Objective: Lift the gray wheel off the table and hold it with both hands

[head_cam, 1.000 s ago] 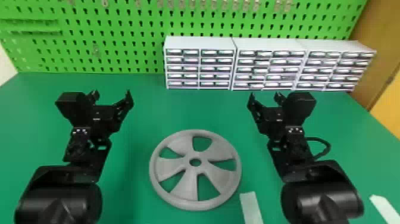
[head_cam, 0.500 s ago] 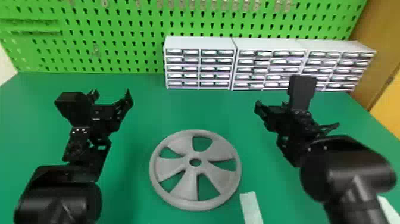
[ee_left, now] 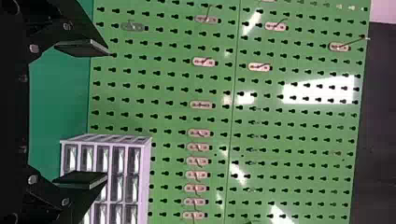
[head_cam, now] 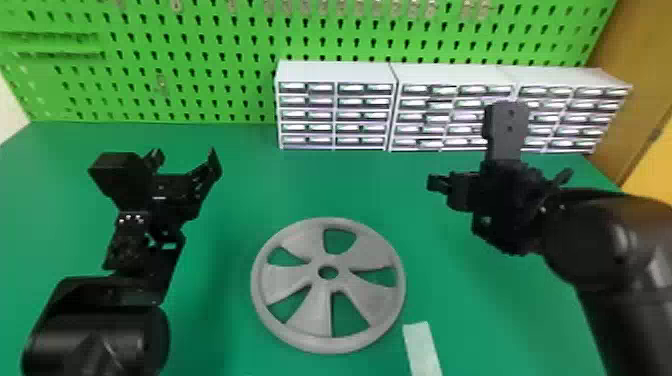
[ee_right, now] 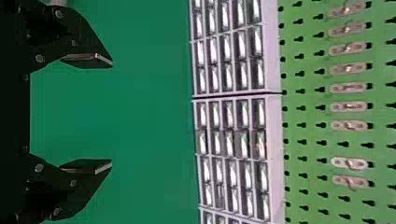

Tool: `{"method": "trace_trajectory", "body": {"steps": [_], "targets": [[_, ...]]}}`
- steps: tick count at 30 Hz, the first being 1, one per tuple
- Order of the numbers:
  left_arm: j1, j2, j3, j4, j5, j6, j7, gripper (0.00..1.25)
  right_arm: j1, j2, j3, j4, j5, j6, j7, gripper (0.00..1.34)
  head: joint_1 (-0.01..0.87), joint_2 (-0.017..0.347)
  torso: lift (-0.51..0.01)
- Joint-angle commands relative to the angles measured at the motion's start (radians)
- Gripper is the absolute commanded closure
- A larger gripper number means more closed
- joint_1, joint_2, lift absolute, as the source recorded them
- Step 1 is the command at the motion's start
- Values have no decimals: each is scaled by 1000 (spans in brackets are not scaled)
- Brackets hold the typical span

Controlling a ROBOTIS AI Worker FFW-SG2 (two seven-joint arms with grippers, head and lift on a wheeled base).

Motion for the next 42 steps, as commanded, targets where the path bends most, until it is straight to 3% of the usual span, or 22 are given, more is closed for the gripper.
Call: {"method": "trace_trajectory", "body": {"steps": [1, 10, 17, 20, 30, 42], "targets": [[0, 2, 1, -2, 0, 0, 0, 325, -43, -29, 20, 8, -103, 71, -47, 479, 711, 15, -98], [2, 2, 11, -12, -6, 0, 0, 325, -96, -67, 53, 97, -327, 126, -137, 478, 711, 15, -98], [5, 2, 17, -26, -18, 0, 0, 328, -153, -113, 109, 175, -491, 173, -220, 478, 711, 15, -98], [6, 2, 21, -29, -21, 0, 0, 329, -179, -132, 132, 229, -569, 172, -229, 478, 711, 15, -98], [5, 3, 20, -32, -28, 0, 0, 331, -253, -153, 209, 380, -738, 184, -242, 475, 711, 15, -98], [6, 3, 20, -34, -31, 0, 0, 331, -316, -184, 324, 423, -765, 169, -255, 475, 711, 15, -98]]}}
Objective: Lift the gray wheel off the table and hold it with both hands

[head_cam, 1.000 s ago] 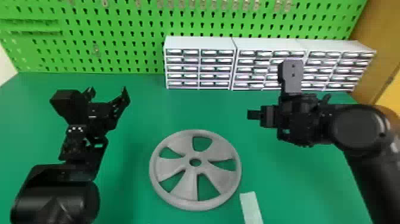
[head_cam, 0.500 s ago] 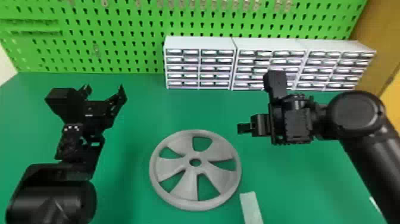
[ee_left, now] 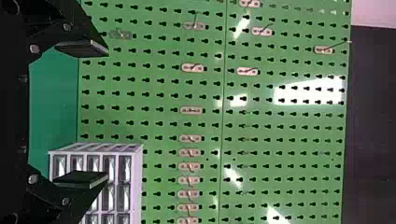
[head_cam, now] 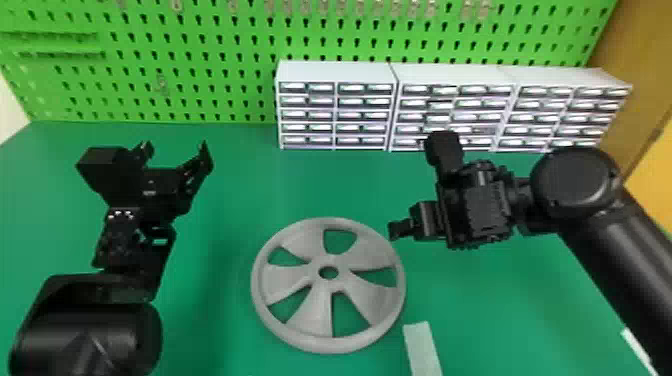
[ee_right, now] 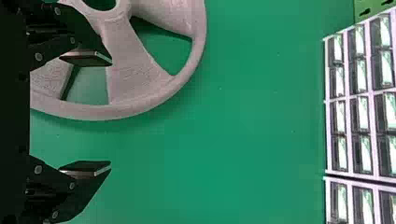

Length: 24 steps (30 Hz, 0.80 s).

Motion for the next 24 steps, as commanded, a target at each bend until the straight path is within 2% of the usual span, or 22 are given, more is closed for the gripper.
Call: {"method": "trace_trajectory", "body": {"steps": [1, 14, 21, 24], "targets": [[0, 0, 0, 0, -1, 0, 0, 329, -27, -14, 42, 21, -17, -9, 0, 475, 711, 15, -98], [-8, 6, -8, 0, -1, 0, 0, 329, -79, -49, 142, 91, -95, -34, 0, 475, 711, 15, -98], [-9, 6, -10, 0, -1, 0, 0, 331, -74, -39, 140, 111, -98, -37, 0, 475, 711, 15, -98], [-11, 6, -11, 0, 0, 0, 0, 331, -66, -25, 134, 123, -91, -35, 0, 475, 711, 15, -98]]}}
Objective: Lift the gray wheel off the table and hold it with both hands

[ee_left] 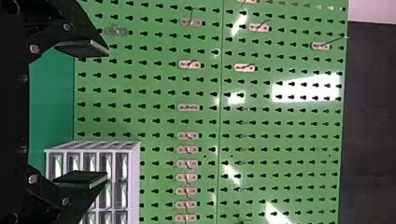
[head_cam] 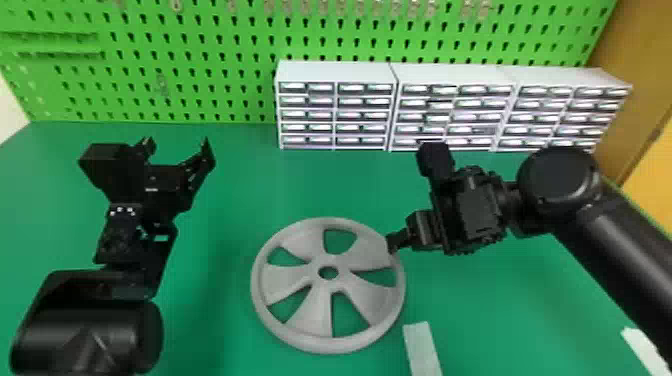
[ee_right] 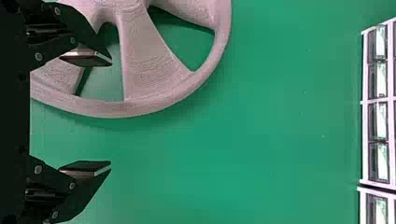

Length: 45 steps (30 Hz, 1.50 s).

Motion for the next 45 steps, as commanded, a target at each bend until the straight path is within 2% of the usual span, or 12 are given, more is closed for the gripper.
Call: {"method": "trace_trajectory", "body": {"steps": [1, 5, 20, 32, 45], "targets": [[-1, 0, -2, 0, 2, 0, 0, 331, 10, 20, -9, 19, 9, 1, 0, 475, 711, 15, -98], [-5, 0, -5, 0, 2, 0, 3, 331, 15, 38, -7, 28, 31, 1, 0, 475, 711, 15, -98], [-6, 0, -9, 0, 0, 0, 11, 331, 13, 64, 23, 86, 70, -5, 2, 483, 711, 15, -98], [-9, 0, -8, 0, 0, 0, 12, 331, 10, 96, 37, 119, 103, -18, 11, 481, 711, 15, -98], [-11, 0, -6, 0, 0, 0, 12, 331, 2, 109, 54, 155, 136, -25, 40, 484, 711, 15, -98]]}}
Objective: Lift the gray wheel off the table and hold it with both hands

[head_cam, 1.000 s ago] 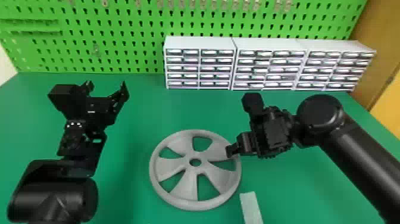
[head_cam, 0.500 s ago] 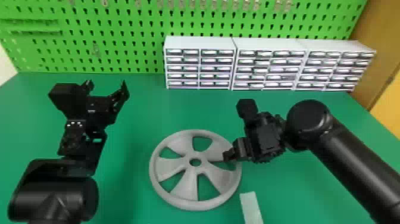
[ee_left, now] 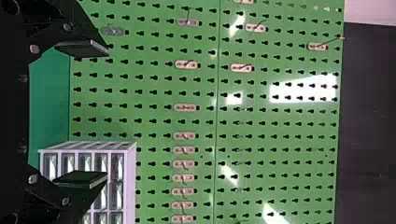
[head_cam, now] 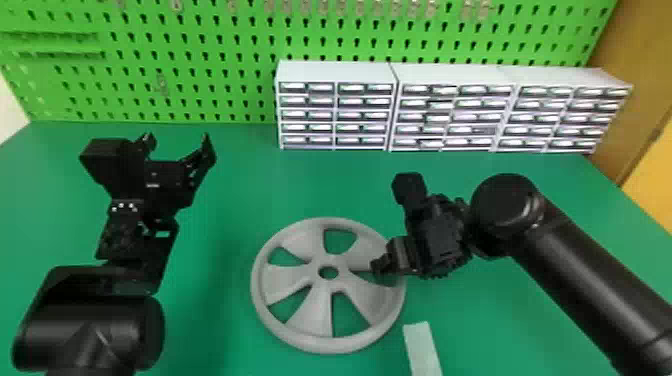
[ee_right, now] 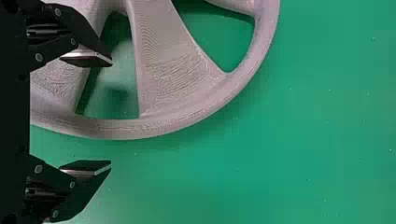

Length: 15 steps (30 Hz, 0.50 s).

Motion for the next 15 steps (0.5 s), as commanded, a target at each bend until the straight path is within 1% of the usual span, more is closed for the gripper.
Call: {"method": "trace_trajectory", "body": {"steps": [1, 10, 15], "targets": [[0, 0, 0, 0, 0, 0, 0, 331, -2, 3, 1, 8, 13, -2, 5, 484, 711, 15, -98], [-2, 0, 0, 0, 1, 0, 0, 331, -3, 12, 1, 23, 55, -6, 28, 486, 711, 15, -98], [0, 0, 2, 0, 1, 0, 0, 331, -2, 12, 1, 24, 59, -6, 35, 530, 711, 15, -98]]}}
